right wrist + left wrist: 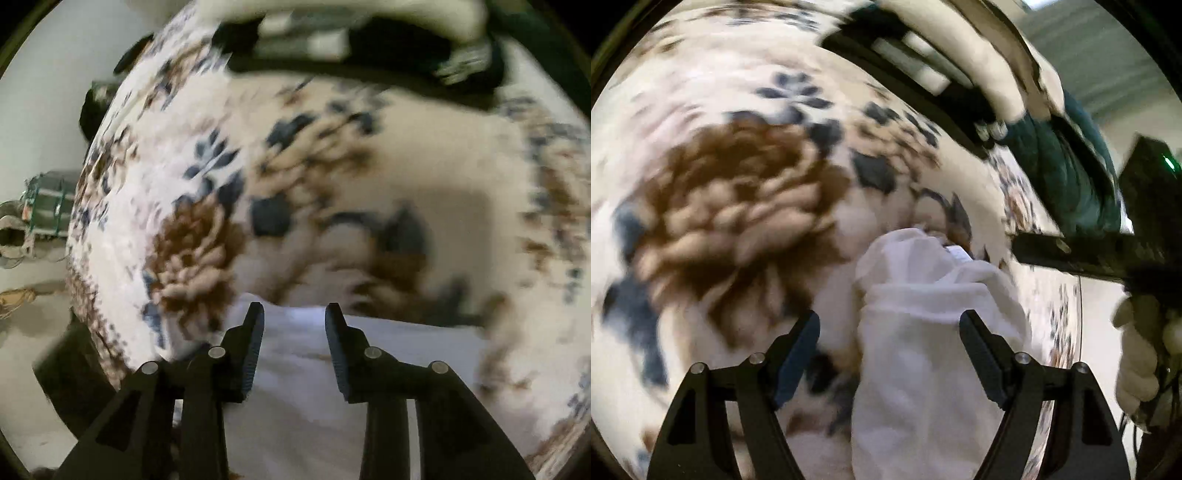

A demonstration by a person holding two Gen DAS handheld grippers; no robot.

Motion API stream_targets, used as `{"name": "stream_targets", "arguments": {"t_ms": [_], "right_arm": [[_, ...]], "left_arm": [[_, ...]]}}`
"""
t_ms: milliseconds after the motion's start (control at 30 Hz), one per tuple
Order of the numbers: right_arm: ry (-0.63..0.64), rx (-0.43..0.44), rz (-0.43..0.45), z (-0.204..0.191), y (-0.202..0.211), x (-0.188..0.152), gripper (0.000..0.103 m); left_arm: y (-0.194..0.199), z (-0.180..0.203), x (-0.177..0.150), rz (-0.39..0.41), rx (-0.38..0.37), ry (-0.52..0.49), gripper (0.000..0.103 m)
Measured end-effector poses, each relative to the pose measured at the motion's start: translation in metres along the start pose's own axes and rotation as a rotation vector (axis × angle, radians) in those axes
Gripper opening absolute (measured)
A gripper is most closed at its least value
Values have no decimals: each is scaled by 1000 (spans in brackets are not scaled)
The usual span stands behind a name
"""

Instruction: Fold small clothes

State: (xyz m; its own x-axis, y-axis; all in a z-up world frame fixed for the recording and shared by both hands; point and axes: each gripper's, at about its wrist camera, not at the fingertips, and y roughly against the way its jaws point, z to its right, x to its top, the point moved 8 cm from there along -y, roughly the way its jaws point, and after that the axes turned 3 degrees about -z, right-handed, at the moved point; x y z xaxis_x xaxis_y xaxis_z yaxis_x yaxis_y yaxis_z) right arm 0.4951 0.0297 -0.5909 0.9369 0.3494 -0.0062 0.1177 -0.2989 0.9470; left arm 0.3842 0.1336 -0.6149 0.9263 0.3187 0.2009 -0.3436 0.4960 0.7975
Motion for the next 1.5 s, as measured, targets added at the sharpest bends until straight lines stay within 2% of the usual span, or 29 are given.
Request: {"name": "stream_targets", "arguments": {"t_ms": [33, 100, 167, 200, 267, 333, 467, 533, 567, 633, 700, 733, 767, 867, 933, 1000, 1067, 1133, 1200, 1233, 1267, 1333, 1400, 1433, 1467, 1500], "right_arm": [[-14, -6, 14, 12, 10, -8, 36], [-64, -7, 12, 37, 19, -24, 36], [-111, -11, 5, 63, 23, -41, 36], [-135, -14, -3, 74, 20, -49, 36], [-188, 0, -16, 93, 14, -62, 36], [-253, 50, -19, 104, 2, -69, 36], [-391, 83, 34, 132, -9, -69, 36], [-452, 110, 71, 144, -8, -65, 37], [-491, 137, 72, 152, -11, -63, 42], [-523, 220, 58, 156, -18, -60, 44], [-541, 270, 63, 158, -26, -56, 42], [-535, 268, 86, 159, -26, -54, 20], [-532, 261, 109, 158, -24, -53, 7], [-544, 230, 172, 162, -12, -52, 5], [-567, 209, 213, 165, -4, -54, 5], [-592, 207, 217, 171, -3, -57, 5], [-588, 160, 205, 176, -7, -61, 5], [-579, 164, 197, 176, -10, -60, 5], [-590, 186, 204, 178, -7, -60, 5], [-594, 199, 219, 180, -3, -59, 10], [-593, 206, 220, 181, -1, -58, 27], [-594, 196, 185, 184, 0, -59, 52], [-586, 243, 193, 183, 1, -55, 53], [-576, 261, 167, 180, -3, -53, 53], [-570, 281, 145, 177, -7, -53, 49], [-563, 288, 132, 174, -12, -52, 40]], "left_arm": [[-6, 5, 2, -14, -4, -33, 73], [-20, 15, 7, -45, -36, -83, 41], [-30, 16, 12, -69, -48, -70, 28], [-33, 15, 16, -67, -64, -56, 26], [-37, 9, 21, -76, -86, -21, 25], [-37, 5, 20, -84, -101, -3, 24], [-36, 5, 20, -103, -102, 9, 25], [-33, 3, 22, -116, -143, 66, 41], [-33, 1, 25, -117, -168, 107, 52], [-35, -5, 33, -103, -224, 214, 53], [-39, -10, 39, -88, -219, 259, 46], [-39, -10, 42, -69, -213, 252, 34], [-40, -9, 42, -57, -195, 234, 13], [-43, -11, 42, -42, -159, 229, 7], [-43, -12, 42, -44, -146, 220, 7], [-45, -13, 43, -46, -139, 222, 7], [-48, -14, 44, -53, -138, 234, 8], [-49, -16, 46, -70, -166, 269, 13], [-48, -17, 47, -81, -201, 315, 23], [-45, -18, 47, -80, -224, 332, 26], [-42, -17, 47, -79, -231, 334, 29], [-39, -13, 46, -79, -218, 301, 30], [-39, -8, 46, -80, -171, 236, 27], [-39, -3, 49, -67, -144, 199, 27], [-40, 0, 52, -51, -121, 166, 23], [-43, 5, 55, -50, -108, 131, 16]]}}
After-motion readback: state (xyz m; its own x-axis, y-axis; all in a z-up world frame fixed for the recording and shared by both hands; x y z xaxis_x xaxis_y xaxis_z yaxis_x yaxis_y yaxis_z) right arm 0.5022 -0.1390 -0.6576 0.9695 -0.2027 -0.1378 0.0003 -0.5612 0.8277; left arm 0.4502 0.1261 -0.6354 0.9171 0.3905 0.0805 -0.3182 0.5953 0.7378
